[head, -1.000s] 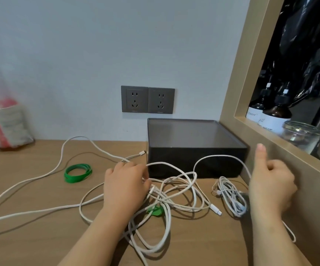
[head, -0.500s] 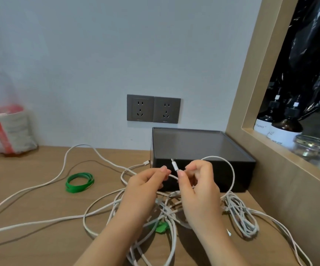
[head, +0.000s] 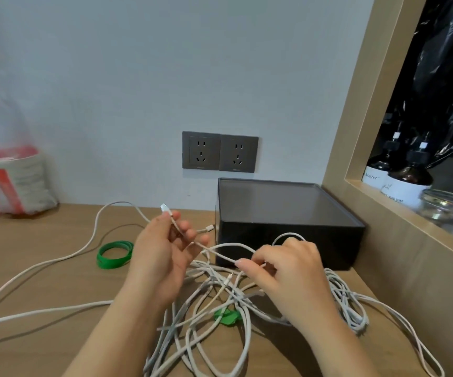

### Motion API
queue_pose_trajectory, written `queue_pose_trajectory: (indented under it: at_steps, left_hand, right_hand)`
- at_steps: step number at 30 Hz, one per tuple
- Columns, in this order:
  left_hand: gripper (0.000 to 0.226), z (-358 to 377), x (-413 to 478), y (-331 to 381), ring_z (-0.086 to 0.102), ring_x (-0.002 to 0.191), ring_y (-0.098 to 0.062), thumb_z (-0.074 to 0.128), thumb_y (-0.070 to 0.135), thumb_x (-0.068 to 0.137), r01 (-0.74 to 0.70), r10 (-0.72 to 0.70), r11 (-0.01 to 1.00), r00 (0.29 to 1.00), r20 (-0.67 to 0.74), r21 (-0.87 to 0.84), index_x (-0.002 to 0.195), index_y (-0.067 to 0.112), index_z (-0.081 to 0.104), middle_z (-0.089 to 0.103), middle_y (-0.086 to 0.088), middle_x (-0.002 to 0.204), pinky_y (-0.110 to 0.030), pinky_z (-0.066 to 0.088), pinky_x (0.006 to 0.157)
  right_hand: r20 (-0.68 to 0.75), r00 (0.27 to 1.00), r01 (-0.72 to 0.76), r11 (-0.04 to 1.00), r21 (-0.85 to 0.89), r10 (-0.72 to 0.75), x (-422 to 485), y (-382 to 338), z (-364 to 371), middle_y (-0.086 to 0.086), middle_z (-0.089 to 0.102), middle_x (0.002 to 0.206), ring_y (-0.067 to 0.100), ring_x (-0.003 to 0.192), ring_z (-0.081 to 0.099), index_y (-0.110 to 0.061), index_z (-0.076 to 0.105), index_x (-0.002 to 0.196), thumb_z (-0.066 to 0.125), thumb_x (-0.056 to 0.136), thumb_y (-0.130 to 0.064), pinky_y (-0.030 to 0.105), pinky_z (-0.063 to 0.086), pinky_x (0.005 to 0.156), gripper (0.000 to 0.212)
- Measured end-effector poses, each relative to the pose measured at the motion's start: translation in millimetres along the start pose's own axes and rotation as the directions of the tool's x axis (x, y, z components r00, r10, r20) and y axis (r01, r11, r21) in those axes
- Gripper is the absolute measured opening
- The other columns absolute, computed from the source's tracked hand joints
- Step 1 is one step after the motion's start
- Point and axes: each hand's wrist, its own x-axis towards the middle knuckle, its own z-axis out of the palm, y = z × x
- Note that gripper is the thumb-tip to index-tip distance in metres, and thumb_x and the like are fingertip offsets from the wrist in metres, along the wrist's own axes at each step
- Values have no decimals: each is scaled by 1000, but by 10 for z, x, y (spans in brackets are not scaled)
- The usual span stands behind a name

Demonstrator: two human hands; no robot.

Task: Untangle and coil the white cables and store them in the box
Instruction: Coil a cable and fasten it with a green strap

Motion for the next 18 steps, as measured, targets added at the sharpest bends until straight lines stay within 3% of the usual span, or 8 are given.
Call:
queue_pose_trajectory:
  at_steps: [3, 7, 9, 11, 14, 16, 18]
  left_hand:
    - [24, -83, 92, 105, 30, 32, -3, 36, 25, 103, 18, -21, 992, 999, -27, -124, 84, 14, 45, 36, 6, 50, -13, 29, 30]
    - [21, -126, 117, 236, 22, 31, -2, 33, 22, 103, -100, 93, 990, 993, -68, -103, 84, 17, 44, 31, 8, 46, -13, 15, 27]
    - [22, -117, 83, 242, 23, 32, -4, 32, 21, 103, -245, 254, 963, 965, -71, 108, 85, 19, 46, 31, 8, 44, -16, 17, 30]
    - [22, -93, 28, 156, 31, 39, -7, 32, 25, 103, -347, 379, 821, 925, 22, 453, 87, 21, 48, 36, 6, 50, -22, 25, 38]
    - [20, -54, -50, -43, 40, 50, -9, 36, 32, 100, -362, 327, 609, 925, 192, 706, 98, 18, 50, 45, 2, 63, -22, 34, 45]
    - [18, -46, -93, -141, 43, 52, -6, 42, 37, 97, -372, 260, 489, 926, 276, 789, 97, 20, 49, 49, 4, 67, -19, 38, 47]
    - [13, -29, -137, -196, 45, 50, -1, 50, 36, 94, -383, 176, 436, 924, 340, 814, 92, 24, 49, 51, 5, 68, -16, 41, 49]
  right_hand:
    - [34, 999, 5, 999, 34, -6, -19, 137, -71, -17, 45, 48, 5, 55, 46, -33, 52, 54, 34, 82, -66, 23, 33, 63, 47]
    - [-63, 992, -97, 988, 120, 105, -22, 227, -261, -12, 36, 45, 5, 50, 41, -33, 32, 49, 47, 74, -70, 21, 33, 60, 48]
    - [-80, 978, -178, 967, 182, 195, -32, 207, -321, -9, 37, 45, 8, 48, 43, -29, 34, 48, 48, 69, -66, 26, 36, 54, 45]
    - [-51, 965, -243, 953, 179, 256, -38, 116, -284, -7, 40, 46, 10, 48, 45, -28, 36, 50, 55, 73, -58, 29, 40, 48, 42]
    - [-73, 946, -299, 936, 184, 316, -28, -9, -159, -7, 47, 50, 10, 51, 50, -28, 44, 58, 47, 79, -56, 31, 47, 49, 35]
    - [-118, 927, -324, 919, 223, 356, -24, -20, -127, -7, 49, 52, 10, 51, 52, -26, 49, 64, 48, 84, -49, 28, 46, 48, 30]
    - [-136, 910, -345, 898, 273, 391, -22, 1, -118, -6, 51, 54, 11, 51, 52, -26, 52, 67, 51, 89, -38, 21, 41, 47, 25]
